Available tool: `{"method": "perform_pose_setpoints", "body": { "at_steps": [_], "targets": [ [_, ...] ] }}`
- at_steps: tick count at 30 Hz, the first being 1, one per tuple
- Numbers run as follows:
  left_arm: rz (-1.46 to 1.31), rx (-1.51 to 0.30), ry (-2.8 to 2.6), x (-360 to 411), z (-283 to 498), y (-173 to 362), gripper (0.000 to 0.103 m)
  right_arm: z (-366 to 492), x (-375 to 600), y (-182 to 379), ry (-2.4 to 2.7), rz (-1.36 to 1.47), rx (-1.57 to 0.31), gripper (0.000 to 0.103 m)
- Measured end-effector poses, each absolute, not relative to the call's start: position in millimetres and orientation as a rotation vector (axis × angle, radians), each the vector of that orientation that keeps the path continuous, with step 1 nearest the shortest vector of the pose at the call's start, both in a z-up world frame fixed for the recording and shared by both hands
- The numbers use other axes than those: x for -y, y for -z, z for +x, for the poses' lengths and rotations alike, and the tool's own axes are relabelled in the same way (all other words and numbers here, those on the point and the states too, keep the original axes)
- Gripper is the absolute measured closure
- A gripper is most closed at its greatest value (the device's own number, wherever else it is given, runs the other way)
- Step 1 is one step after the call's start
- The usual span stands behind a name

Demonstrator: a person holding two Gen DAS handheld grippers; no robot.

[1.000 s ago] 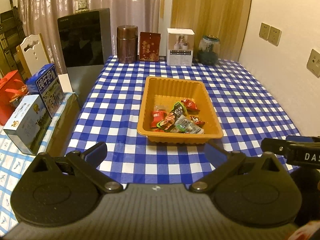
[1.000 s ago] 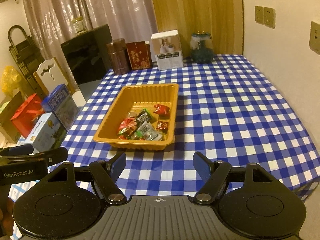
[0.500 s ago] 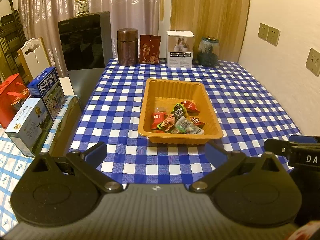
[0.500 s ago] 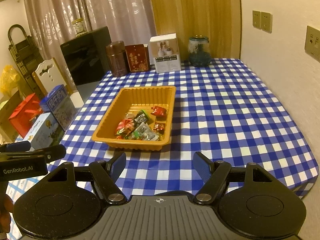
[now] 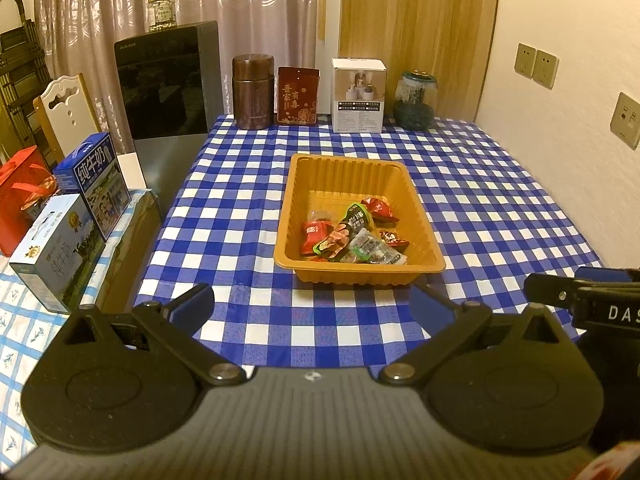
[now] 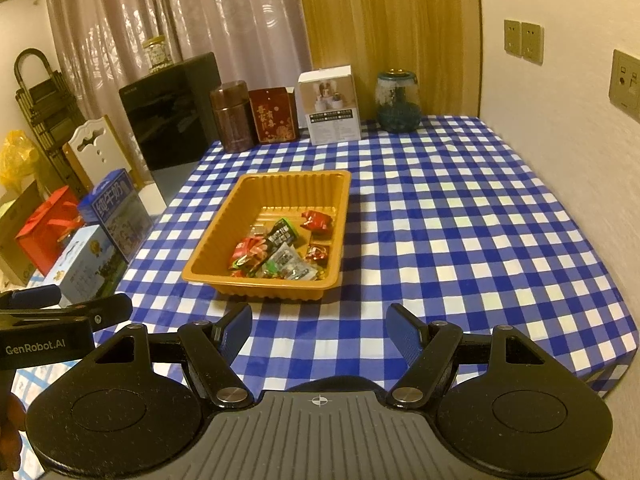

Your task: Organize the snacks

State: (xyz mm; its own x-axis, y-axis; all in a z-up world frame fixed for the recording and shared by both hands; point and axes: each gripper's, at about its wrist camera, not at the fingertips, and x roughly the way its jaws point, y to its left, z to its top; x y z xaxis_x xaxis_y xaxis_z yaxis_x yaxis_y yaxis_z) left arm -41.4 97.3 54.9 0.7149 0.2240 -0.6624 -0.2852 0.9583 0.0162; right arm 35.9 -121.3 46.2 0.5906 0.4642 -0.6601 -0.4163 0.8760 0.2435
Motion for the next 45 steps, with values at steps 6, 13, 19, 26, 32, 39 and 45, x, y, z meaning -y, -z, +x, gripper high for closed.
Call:
{"method": "perform_pose_setpoints", "body": {
  "at_steps": [6,13,19,26,32,39,45],
  "targets": [
    [-0.088,-0.719,-0.280,-97.6,-41.3,-54.8,0.000,36.8,121.3,-45.4,-0.512,0.067,-0.786,0.029],
    [-0.089,-0.719,-0.280,-96.9,-41.0,-54.6,0.000,38.1,122.2,-44.2,-0.513,0.068,-0.788,0.029],
    [-0.088,-0.719,-0.278,-96.0,-40.8,-54.3,0.000,38.3,122.6,-44.0,-0.511,0.069,-0.788,0.029],
    [-0.088,-0.719,-0.277,-94.3,-40.0,-53.8,0.000,38.8,123.0,-44.0,-0.512,0.070,-0.787,0.029],
    [-0.089,-0.718,-0.277,-94.2,-40.5,-54.1,0.000,40.0,123.9,-44.5,-0.510,0.070,-0.786,0.029],
    [-0.089,-0.718,-0.276,-93.9,-39.9,-54.2,0.000,40.9,123.5,-45.0,-0.511,0.068,-0.787,0.029],
    [-0.087,-0.717,-0.276,-93.3,-39.0,-53.9,0.000,41.1,122.8,-45.9,-0.511,0.069,-0.784,0.029]
  ]
}}
